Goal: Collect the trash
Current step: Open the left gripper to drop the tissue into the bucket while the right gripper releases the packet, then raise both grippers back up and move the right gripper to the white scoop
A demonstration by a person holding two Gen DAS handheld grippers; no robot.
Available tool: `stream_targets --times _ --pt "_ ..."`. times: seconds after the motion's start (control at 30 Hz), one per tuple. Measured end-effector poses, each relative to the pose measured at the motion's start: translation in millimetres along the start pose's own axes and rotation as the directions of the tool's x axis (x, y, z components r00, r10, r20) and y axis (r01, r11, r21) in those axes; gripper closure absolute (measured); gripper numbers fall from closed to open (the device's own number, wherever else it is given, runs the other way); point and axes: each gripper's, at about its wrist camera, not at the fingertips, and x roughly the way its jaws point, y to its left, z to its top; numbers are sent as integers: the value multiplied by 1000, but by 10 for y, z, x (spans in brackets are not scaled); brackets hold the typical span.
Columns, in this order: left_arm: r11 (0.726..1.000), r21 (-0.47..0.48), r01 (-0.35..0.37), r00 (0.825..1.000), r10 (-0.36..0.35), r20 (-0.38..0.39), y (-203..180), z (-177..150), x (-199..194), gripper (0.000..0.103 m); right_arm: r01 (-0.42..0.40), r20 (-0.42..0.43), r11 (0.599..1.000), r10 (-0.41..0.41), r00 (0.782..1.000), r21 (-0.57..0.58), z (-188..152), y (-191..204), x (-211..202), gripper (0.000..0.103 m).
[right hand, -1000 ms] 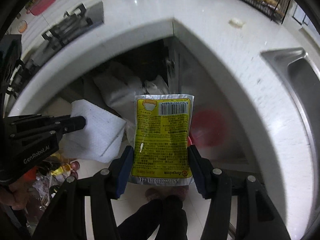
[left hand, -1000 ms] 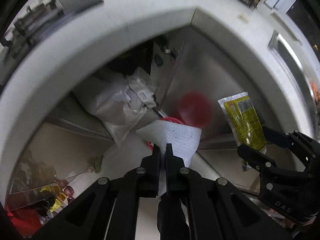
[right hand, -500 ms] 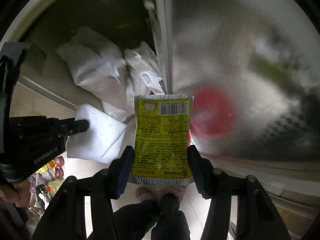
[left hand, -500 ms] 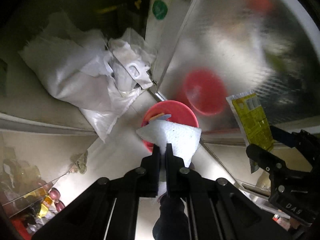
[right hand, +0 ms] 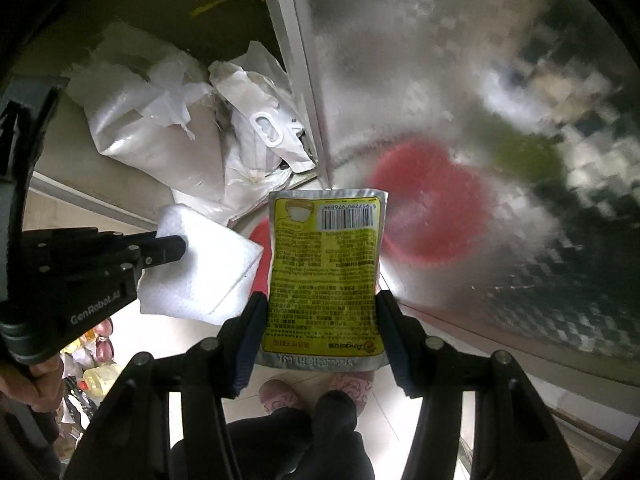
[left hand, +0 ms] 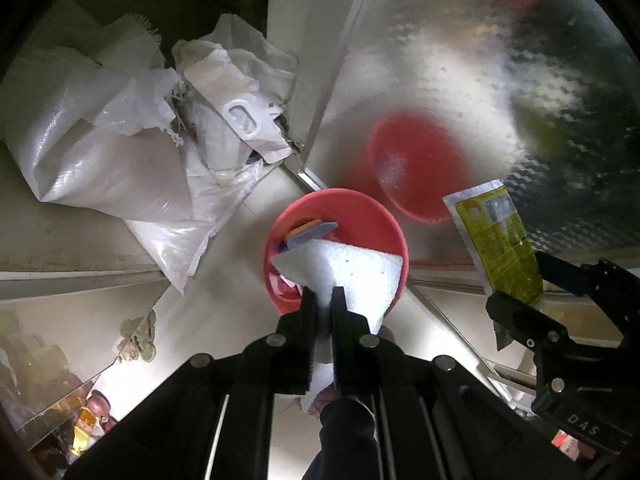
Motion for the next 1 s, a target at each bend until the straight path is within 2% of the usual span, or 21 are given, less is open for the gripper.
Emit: stream_targets --times 0.07,0.17,0.37,0.5,0.57,0.6,0.67,0.8,0.93,1.0 --pt "1000 -16 8 1000 -8 -14 32 10 41 77 3 -4 1000 -3 1000 -1 15 -11 26 51" --pt "1000 -21 -11 1000 11 1 52 15 17 63 4 -11 1000 -4 1000 -6 25 -13 57 51" --pt "1000 2 -23 1000 23 -7 37 -4 -53 60 0 -12 1000 0 1000 -18 22 -36 17 51" --pt "999 -13 -29 999 30 23 82 -62 -123 53 -8 -27 999 7 1000 -35 12 -2 47 50" --pt "999 -31 -32 999 33 32 127 -91 -120 40 -13 -30 999 11 999 -45 9 42 91 50" --pt "998 -44 -44 998 45 36 159 -107 -112 36 -11 -34 999 9 999 -52 11 62 112 49" --pt "995 -52 -85 996 87 34 210 -137 -82 20 -10 -40 998 8 999 -65 18 97 163 48" --pt "993 -72 -91 995 93 22 327 -189 -57 17 2 -53 996 -7 999 -92 29 165 247 47" --pt "991 -78 -113 993 114 8 388 -228 -112 12 31 -38 993 -35 999 -112 45 208 229 42" --pt "987 -94 -131 991 132 8 405 -257 -202 12 16 -40 992 -21 999 -123 53 243 192 28"
